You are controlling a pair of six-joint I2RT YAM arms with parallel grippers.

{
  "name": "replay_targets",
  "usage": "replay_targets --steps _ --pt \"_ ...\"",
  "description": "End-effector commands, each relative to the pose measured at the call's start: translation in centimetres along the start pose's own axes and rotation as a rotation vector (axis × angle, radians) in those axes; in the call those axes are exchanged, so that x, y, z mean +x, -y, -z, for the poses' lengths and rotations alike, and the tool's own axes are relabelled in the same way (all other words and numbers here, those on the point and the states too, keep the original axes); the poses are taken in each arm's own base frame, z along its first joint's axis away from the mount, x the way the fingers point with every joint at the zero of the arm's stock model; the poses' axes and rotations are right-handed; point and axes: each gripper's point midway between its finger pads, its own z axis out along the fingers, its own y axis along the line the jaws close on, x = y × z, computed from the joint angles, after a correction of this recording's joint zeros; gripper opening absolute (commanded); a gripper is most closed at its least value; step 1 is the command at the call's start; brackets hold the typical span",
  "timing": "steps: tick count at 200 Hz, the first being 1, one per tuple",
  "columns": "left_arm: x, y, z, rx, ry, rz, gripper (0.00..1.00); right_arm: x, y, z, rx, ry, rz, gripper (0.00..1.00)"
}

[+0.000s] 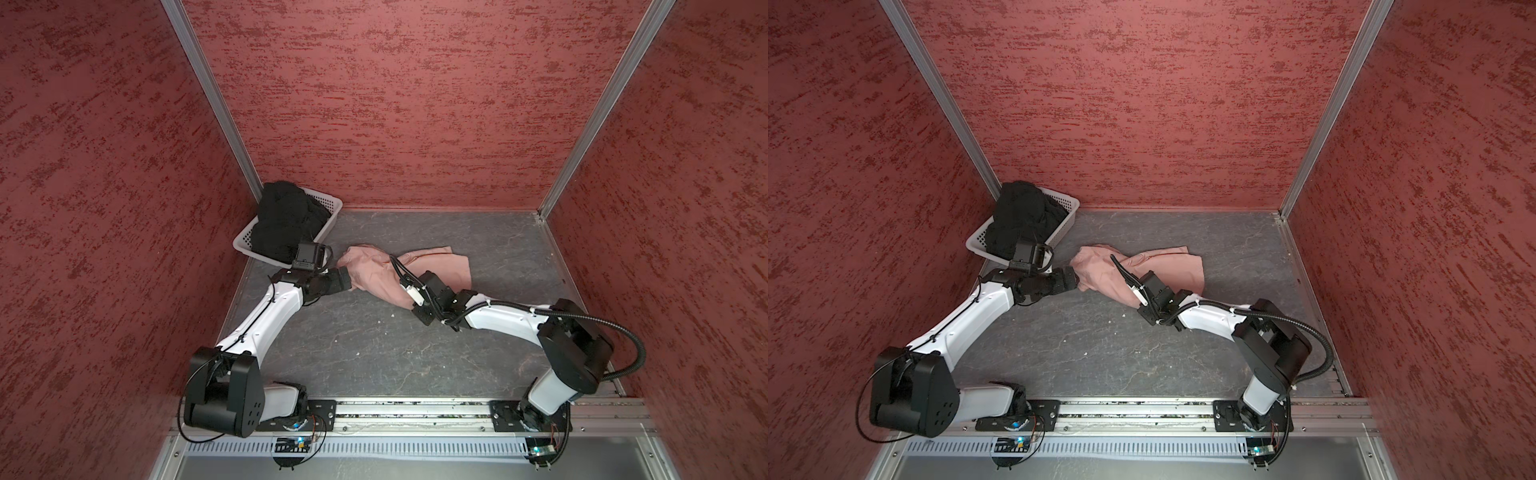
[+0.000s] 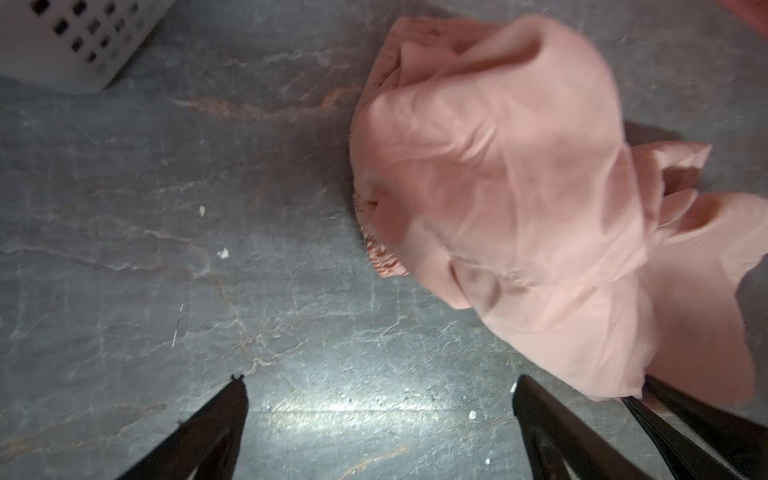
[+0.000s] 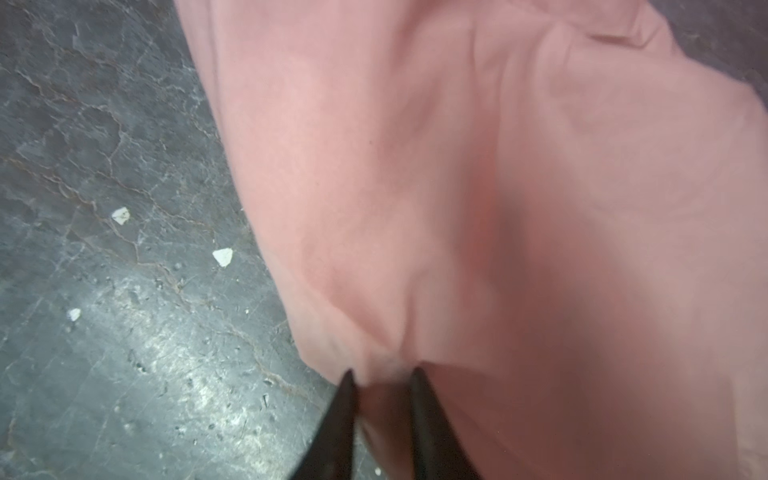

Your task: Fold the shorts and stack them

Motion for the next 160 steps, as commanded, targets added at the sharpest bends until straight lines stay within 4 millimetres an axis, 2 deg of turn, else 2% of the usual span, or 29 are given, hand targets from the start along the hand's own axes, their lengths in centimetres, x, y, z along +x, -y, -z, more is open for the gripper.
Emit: replay_targets --steps 1,15,20,33,50,54,63,68,72,88,99,108,126,147,160 --pt "-3.4 1.9 0.5 0.096 0.087 -0.002 0.99 -1.3 0.7 2.8 -0.026 0.086 -0.085 0.0" --pt "-4.3 2.0 0.0 0.08 0.071 -0.001 0.99 0.6 0.6 3.6 -0.058 0.064 -0.158 0.0" --pt "-4.4 2.0 -0.3 0.069 0.061 0.0 0.99 0.7 0.8 4.4 -0.063 0.075 -0.194 0.0" --pt "-4.8 2.2 -1.2 0.068 0.041 0.001 0.99 2.1 1.0 5.2 -0.078 0.051 -0.289 0.0" --pt "-5.2 2.5 -2.4 0.076 0.034 0.016 0.99 2.9 0.8 6.2 -0.118 0.034 -0.399 0.0" --pt "-5.3 2.5 -2.6 0.08 0.036 0.019 0.99 2.9 0.8 6.5 -0.127 0.033 -0.423 0.13" --pt "-5.5 2.7 -3.1 0.089 0.035 0.026 0.99 2.2 1.0 7.5 -0.154 0.064 -0.467 0.57" --pt "-5.7 2.8 -3.3 0.094 0.035 0.026 0.99 1.6 1.3 8.2 -0.162 0.091 -0.487 0.68" --pt "-5.9 2.9 -3.6 0.095 0.034 0.026 0.99 0.9 1.8 8.8 -0.162 0.12 -0.501 0.72" --pt "-6.6 2.6 -4.6 0.069 0.034 0.021 0.99 -1.5 4.5 11.2 -0.139 0.248 -0.548 0.81" --pt "-7.3 2.3 -5.4 0.046 0.042 0.02 0.99 -2.3 7.7 12.3 -0.087 0.311 -0.606 0.82" --pt "-7.8 2.2 -6.2 0.04 0.047 0.015 0.99 -2.2 10.6 12.7 -0.024 0.326 -0.658 0.82" --pt "-8.7 2.4 -7.8 0.043 0.037 0.014 0.99 -0.9 15.6 11.7 0.089 0.29 -0.748 0.83" --pt "-9.1 3.7 -9.5 0.098 0.002 0.02 0.99 0.5 19.4 9.7 0.077 0.288 -0.856 0.85" --pt "-9.0 3.6 -10.4 0.09 -0.011 0.038 0.99 1.3 21.1 8.5 0.046 0.302 -0.904 0.86"
